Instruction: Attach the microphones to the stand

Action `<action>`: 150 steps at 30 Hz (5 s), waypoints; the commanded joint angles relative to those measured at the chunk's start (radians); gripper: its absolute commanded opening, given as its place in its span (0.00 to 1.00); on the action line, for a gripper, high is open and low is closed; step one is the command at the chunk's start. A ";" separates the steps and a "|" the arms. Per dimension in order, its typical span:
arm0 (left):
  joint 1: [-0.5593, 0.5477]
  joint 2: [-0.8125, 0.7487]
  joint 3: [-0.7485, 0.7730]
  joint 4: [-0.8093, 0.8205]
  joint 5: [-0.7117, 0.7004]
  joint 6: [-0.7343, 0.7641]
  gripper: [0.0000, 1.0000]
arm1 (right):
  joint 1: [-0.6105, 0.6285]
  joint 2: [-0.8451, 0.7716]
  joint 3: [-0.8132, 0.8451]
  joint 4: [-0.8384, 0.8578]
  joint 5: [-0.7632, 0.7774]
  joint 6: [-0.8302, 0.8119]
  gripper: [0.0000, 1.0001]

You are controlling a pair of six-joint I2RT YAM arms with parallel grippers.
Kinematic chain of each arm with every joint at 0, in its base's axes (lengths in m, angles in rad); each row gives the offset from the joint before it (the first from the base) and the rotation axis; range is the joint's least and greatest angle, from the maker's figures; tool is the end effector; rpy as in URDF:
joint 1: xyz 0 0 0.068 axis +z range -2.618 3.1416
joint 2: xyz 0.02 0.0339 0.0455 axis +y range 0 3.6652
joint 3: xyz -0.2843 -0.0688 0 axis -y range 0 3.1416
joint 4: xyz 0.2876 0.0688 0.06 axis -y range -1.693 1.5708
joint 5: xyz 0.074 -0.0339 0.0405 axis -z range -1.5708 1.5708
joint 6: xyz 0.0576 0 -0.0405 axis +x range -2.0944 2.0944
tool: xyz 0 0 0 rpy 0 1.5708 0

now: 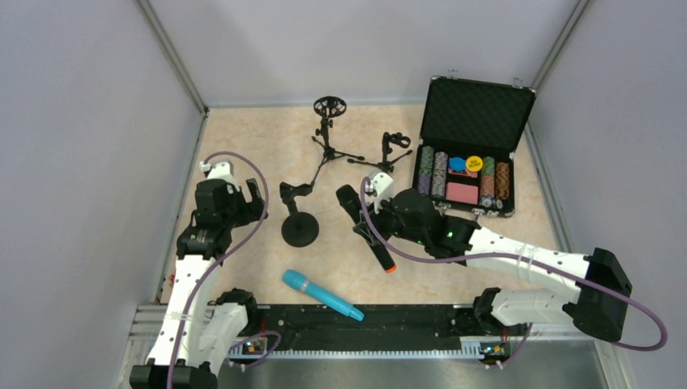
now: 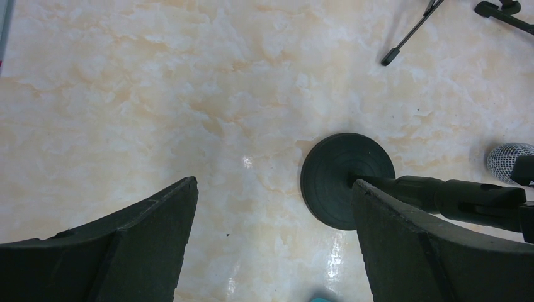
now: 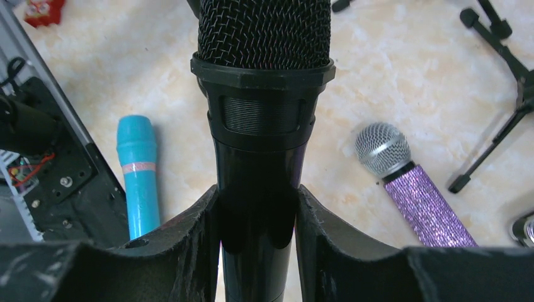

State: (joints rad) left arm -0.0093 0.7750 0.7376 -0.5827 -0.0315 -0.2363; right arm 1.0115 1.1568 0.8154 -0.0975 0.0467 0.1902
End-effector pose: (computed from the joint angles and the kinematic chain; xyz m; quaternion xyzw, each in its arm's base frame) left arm 0.2136 -0.0002 0.2852 -0.1078 0.8825 -0.0422 0.4559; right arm 0.1698 0.2662 0.2781 -0.3254 0.7787 0.2868 0.4533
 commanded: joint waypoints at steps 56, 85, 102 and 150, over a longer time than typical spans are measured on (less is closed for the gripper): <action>-0.003 -0.020 -0.051 0.379 0.945 0.718 0.91 | -0.006 -0.094 -0.091 0.344 -0.107 0.011 0.00; -0.005 0.236 0.061 0.423 1.109 0.710 0.02 | -0.005 -0.102 -0.109 0.384 -0.050 -0.004 0.00; -0.243 0.310 0.153 0.518 1.089 0.687 0.00 | -0.161 -0.110 -0.080 0.453 -0.189 0.079 0.00; -0.382 0.395 0.240 0.631 1.100 0.711 0.83 | -0.305 -0.127 -0.235 1.007 -0.476 0.003 0.00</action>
State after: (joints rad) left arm -0.3882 1.1782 0.9836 0.0311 1.0134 0.4438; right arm 0.7166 0.9928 0.5549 0.7097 -0.3332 0.2028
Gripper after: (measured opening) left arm 0.832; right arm 0.400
